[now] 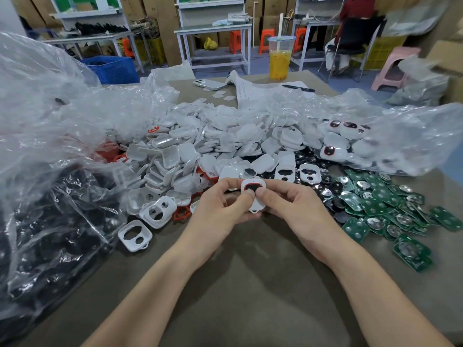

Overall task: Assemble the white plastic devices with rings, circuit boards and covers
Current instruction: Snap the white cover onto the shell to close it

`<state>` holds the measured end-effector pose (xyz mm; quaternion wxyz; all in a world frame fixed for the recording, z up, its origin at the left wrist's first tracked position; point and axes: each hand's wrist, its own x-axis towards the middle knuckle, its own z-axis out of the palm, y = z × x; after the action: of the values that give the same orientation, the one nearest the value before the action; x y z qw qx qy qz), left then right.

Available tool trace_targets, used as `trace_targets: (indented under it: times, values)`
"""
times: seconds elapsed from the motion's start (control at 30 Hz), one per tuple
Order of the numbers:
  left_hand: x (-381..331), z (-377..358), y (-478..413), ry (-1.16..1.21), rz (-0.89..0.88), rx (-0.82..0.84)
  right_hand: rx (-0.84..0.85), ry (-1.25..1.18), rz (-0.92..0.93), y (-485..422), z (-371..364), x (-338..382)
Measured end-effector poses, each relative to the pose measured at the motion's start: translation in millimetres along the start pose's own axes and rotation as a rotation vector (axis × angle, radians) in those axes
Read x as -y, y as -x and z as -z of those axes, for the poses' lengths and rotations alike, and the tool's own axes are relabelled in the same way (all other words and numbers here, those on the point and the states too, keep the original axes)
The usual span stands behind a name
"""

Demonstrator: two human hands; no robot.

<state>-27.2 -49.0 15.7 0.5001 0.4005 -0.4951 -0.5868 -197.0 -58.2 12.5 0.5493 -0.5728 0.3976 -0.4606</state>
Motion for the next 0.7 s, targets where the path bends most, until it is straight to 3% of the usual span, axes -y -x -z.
trace_targets:
  times: [0.13,0.37,0.7]
  values:
    - [-2,-2,1,-0.075,-0.031,0.061,0.013,-0.116,0.011,-1,-2,1]
    - [-4,-5,3,-0.15,-0.074,0.035,-0.061,-0.113,0.005,-1,-4,1]
    - [2,-7,-4,-0.104,-0.034,-0.075,-0.289,0.259,0.004,-4,-19,-3]
